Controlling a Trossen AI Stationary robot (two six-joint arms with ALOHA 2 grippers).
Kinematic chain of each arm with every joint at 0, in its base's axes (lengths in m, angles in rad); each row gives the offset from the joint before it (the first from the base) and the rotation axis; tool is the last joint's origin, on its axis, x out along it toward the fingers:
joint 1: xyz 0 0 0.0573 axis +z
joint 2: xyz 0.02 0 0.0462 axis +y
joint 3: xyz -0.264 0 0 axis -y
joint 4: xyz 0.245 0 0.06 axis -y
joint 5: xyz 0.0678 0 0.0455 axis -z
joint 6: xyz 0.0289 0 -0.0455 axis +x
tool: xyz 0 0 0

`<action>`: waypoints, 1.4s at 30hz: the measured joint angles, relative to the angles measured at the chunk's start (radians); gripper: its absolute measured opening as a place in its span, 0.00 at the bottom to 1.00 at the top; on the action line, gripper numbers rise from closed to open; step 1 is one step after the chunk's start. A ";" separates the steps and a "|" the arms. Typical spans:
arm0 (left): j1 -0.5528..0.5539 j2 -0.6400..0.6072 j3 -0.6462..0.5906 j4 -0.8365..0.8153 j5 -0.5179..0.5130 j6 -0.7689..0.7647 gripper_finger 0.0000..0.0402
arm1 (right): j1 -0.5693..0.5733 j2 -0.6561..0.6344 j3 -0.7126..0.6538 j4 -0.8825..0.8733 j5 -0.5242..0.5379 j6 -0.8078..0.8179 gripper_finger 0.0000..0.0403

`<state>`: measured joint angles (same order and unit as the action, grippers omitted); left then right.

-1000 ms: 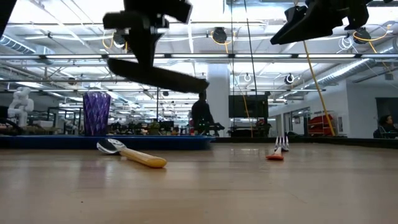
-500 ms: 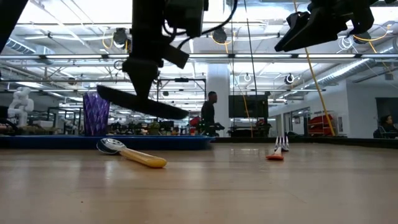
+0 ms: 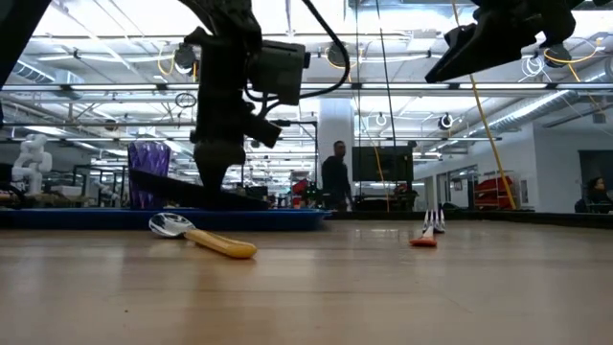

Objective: Pick and place plate/cup/fork/spoon on tray
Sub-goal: Put the black plate on the blue tray, then put the orange fork on the blue tray beside the black plate

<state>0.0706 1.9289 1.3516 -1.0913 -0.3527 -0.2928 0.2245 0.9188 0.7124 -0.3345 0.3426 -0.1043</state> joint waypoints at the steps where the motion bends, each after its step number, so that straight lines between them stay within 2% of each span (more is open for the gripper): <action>1: 0.004 0.000 -0.005 0.001 -0.002 0.000 0.02 | 0.000 0.000 0.000 0.000 0.000 0.017 0.36; 5: 0.009 0.000 -0.023 0.001 -0.007 -0.010 0.06 | 0.000 0.000 0.000 0.001 0.001 0.048 0.36; 9: 0.010 0.000 -0.029 -0.008 -0.006 -0.008 0.06 | 0.000 0.000 0.000 0.016 0.001 0.114 0.36; 11: 0.013 0.000 -0.029 -0.004 -0.006 -0.006 0.06 | 0.000 0.000 0.000 0.015 0.005 0.220 0.36; 15: 0.024 0.000 -0.029 -0.006 -0.006 -0.016 0.07 | -0.002 0.001 0.000 0.016 0.023 0.537 0.36; 18: 0.033 0.000 -0.029 -0.008 -0.006 -0.065 0.10 | 0.006 0.029 0.000 0.004 0.021 0.646 0.37; 25: 0.055 -0.016 -0.028 -0.010 -0.006 -0.097 0.21 | 0.053 0.222 0.000 0.008 0.023 0.845 0.41; 31: 0.050 -0.083 -0.024 -0.006 -0.012 -0.124 0.29 | 0.068 0.395 0.000 0.016 0.015 0.940 0.41; 39: 0.014 -0.222 -0.024 0.006 -0.016 -0.202 0.30 | 0.077 0.472 0.000 0.166 -0.020 1.091 0.41; 42: -0.004 -0.262 -0.024 0.022 -0.035 -0.219 0.30 | 0.079 0.474 0.000 0.161 -0.022 1.126 0.41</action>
<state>0.0661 1.6665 1.3273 -1.0691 -0.3877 -0.5116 0.3035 1.3924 0.7128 -0.1735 0.3207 1.0215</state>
